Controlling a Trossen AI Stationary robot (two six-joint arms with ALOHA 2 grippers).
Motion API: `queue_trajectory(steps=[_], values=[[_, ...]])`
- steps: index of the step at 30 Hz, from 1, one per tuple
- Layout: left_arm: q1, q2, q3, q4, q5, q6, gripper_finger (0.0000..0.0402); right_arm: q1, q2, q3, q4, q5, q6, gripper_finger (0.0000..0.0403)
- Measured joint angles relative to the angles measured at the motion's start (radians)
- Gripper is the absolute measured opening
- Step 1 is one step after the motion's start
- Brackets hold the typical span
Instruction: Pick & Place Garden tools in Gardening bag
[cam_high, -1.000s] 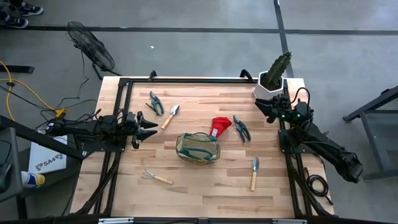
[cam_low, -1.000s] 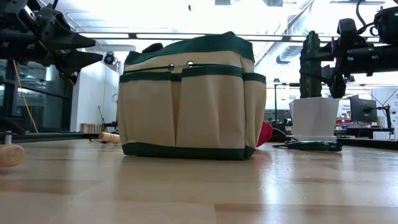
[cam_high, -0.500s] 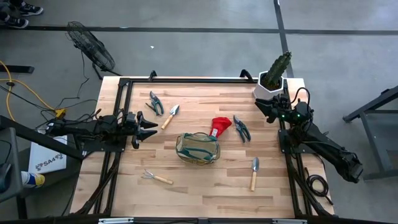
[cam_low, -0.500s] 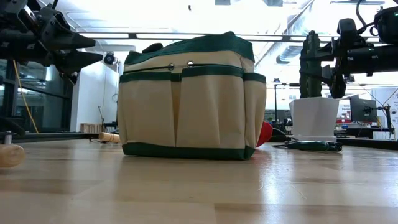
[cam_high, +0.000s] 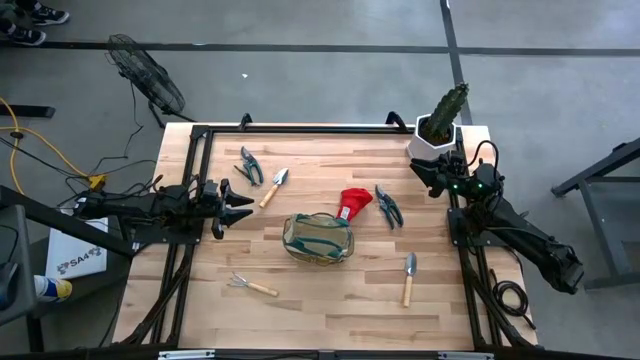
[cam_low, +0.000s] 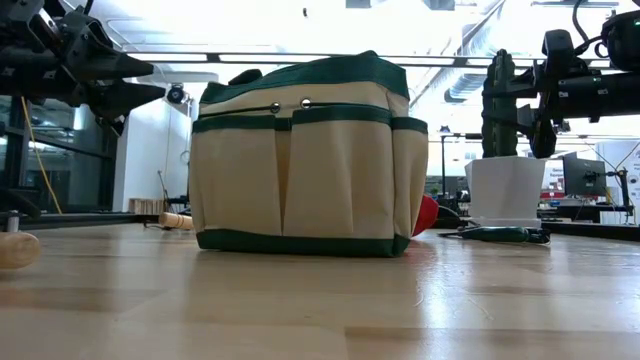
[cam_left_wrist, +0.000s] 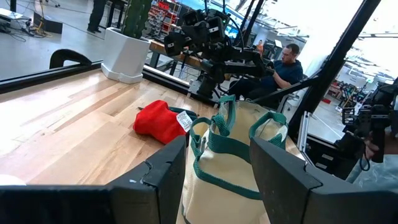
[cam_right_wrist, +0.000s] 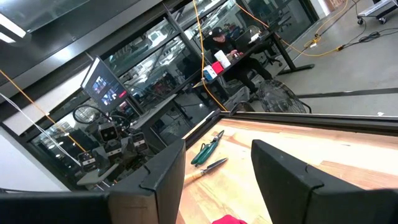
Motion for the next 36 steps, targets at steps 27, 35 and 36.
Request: queue_trajectory(steps=[27, 35, 36], values=[[0.000, 0.000, 0.000, 0.000, 0.000, 0.000, 0.0174, 0.000, 0.000, 0.000, 0.016, -0.111, 0.394, 0.0176], [0.000, 0.000, 0.000, -0.003, 0.000, 0.000, 0.0174, 0.000, 0.008, 0.005, -0.006, -0.266, 0.312, 0.0176], [0.000, 0.000, 0.000, -0.003, 0.000, 0.000, 0.0174, 0.000, 0.013, 0.014, -0.028, -0.279, 0.316, 0.0176]])
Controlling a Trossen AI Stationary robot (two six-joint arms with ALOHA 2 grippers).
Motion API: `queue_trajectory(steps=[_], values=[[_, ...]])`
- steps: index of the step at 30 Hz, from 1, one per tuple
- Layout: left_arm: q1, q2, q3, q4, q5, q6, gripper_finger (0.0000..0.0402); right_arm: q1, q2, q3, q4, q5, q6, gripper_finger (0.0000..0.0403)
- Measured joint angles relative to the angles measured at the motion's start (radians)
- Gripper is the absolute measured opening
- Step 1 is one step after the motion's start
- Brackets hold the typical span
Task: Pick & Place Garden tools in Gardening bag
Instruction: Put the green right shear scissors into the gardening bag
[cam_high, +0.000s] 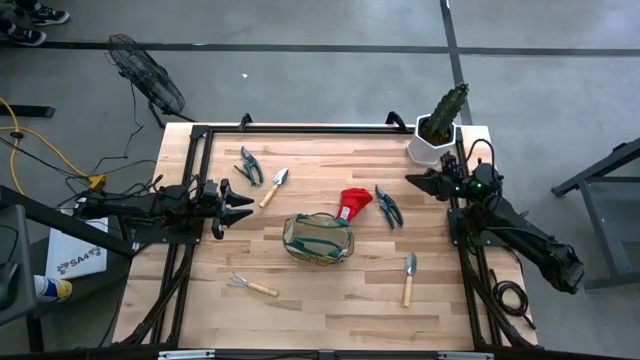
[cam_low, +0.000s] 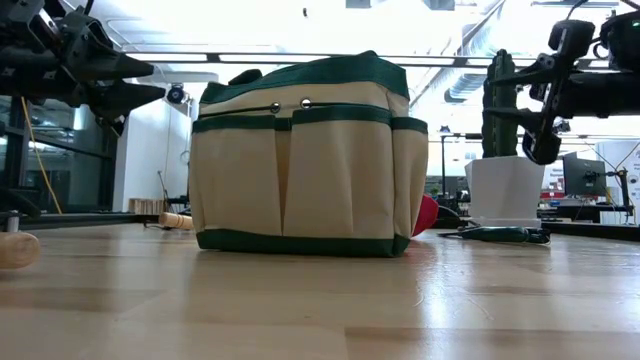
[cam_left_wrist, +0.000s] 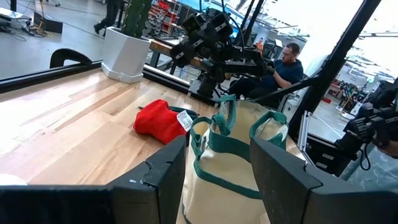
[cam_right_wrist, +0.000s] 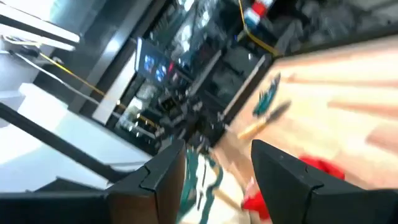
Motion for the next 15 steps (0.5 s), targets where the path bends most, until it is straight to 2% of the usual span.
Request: queue_trajectory(steps=[4, 10, 15], values=[[0.000, 0.000, 0.000, 0.000, 0.000, 0.000, 0.0174, 0.000, 0.027, 0.072, -0.074, -0.036, -0.046, 0.0176], [0.000, 0.000, 0.000, 0.000, 0.000, 0.000, 0.0174, 0.001, 0.103, 0.181, -0.338, -0.003, -0.173, 0.0176], [0.000, 0.000, 0.000, 0.000, 0.000, 0.000, 0.0174, 0.039, 0.187, 0.264, -0.545, 0.118, -0.276, 0.0176]])
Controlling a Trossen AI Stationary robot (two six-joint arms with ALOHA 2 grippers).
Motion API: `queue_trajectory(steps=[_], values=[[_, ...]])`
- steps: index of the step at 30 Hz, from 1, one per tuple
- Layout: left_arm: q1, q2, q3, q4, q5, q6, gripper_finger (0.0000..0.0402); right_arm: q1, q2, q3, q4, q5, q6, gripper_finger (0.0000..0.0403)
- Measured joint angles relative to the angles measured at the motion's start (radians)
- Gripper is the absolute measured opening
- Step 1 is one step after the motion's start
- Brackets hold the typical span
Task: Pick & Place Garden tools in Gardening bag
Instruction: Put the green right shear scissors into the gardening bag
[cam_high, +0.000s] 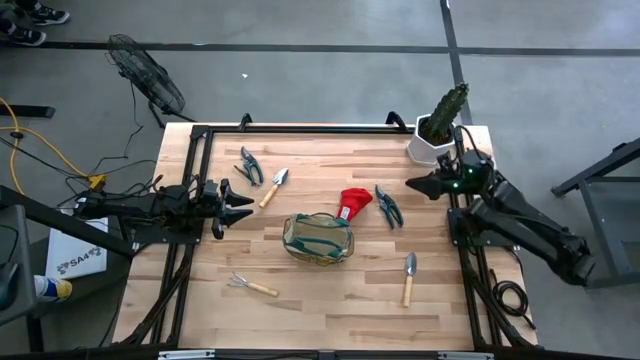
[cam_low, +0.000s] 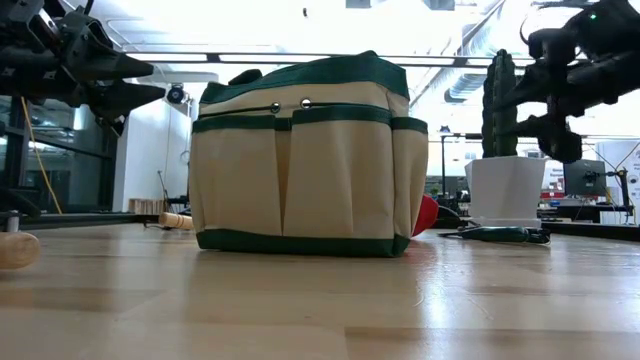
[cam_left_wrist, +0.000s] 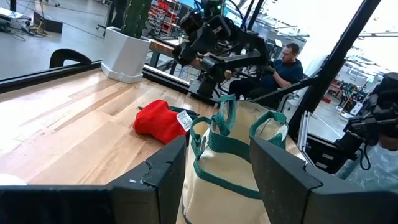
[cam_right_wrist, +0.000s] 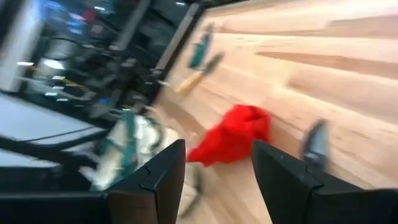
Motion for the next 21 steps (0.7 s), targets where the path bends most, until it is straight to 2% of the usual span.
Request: queue_trajectory(steps=[6, 10, 17, 21], values=[[0.000, 0.000, 0.000, 0.000, 0.000, 0.000, 0.0174, 0.133, 0.094, 0.080, -0.116, 0.222, -0.019, 0.0176], [0.000, 0.000, 0.000, 0.000, 0.000, 0.000, 0.0174, 0.259, 0.169, 0.116, -0.196, 0.401, 0.044, 0.0176], [0.000, 0.000, 0.000, 0.000, 0.000, 0.000, 0.0174, 0.498, 0.320, 0.136, -0.146, 0.641, 0.188, 0.0176], [0.000, 0.000, 0.000, 0.000, 0.000, 0.000, 0.0174, 0.594, 0.427, 0.136, -0.111, 0.750, 0.273, 0.0176]])
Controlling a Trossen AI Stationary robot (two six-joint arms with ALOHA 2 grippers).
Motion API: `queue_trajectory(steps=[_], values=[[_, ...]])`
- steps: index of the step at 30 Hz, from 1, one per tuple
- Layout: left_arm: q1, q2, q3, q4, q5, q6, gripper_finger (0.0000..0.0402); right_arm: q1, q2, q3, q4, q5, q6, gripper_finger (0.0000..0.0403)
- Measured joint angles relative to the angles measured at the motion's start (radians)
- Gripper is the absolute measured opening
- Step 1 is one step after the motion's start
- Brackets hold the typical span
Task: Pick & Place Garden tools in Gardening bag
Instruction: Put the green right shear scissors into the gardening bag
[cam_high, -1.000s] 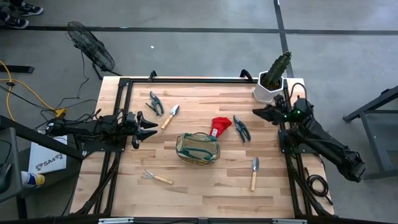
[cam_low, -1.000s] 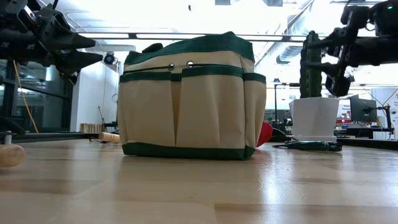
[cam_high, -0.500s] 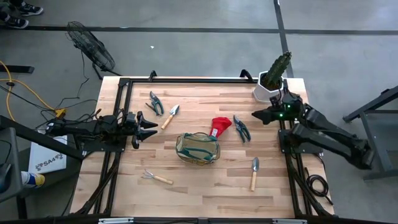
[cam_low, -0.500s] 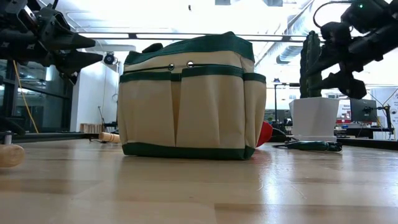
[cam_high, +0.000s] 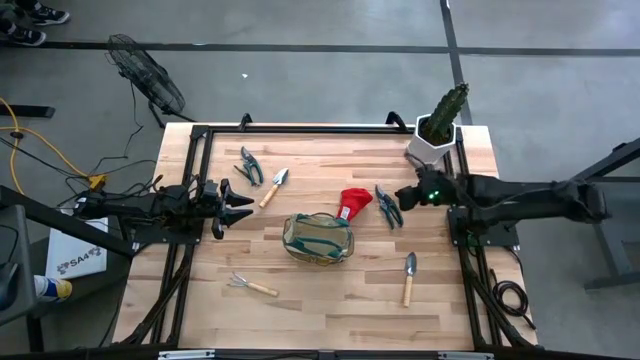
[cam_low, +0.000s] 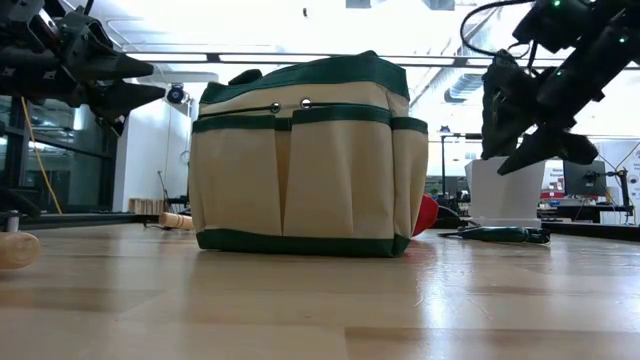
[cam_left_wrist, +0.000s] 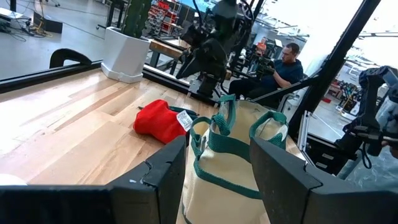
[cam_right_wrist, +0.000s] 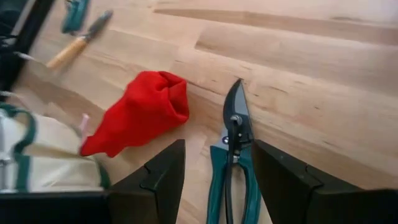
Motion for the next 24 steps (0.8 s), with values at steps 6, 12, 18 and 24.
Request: queue_trajectory(steps=[6, 12, 18, 24], values=[[0.000, 0.000, 0.000, 0.000, 0.000, 0.000, 0.0174, 0.082, 0.173, 0.000, 0.085, 0.045, 0.097, 0.0176], [0.000, 0.000, 0.000, 0.000, 0.000, 0.000, 0.0174, 0.104, 0.320, 0.005, 0.138, 0.072, 0.173, 0.0176], [0.000, 0.000, 0.000, 0.000, 0.000, 0.000, 0.0174, 0.107, 0.438, 0.102, 0.095, 0.126, 0.096, 0.0176], [0.000, 0.000, 0.000, 0.000, 0.000, 0.000, 0.0174, 0.107, 0.561, 0.221, -0.061, 0.159, 0.073, 0.0176]])
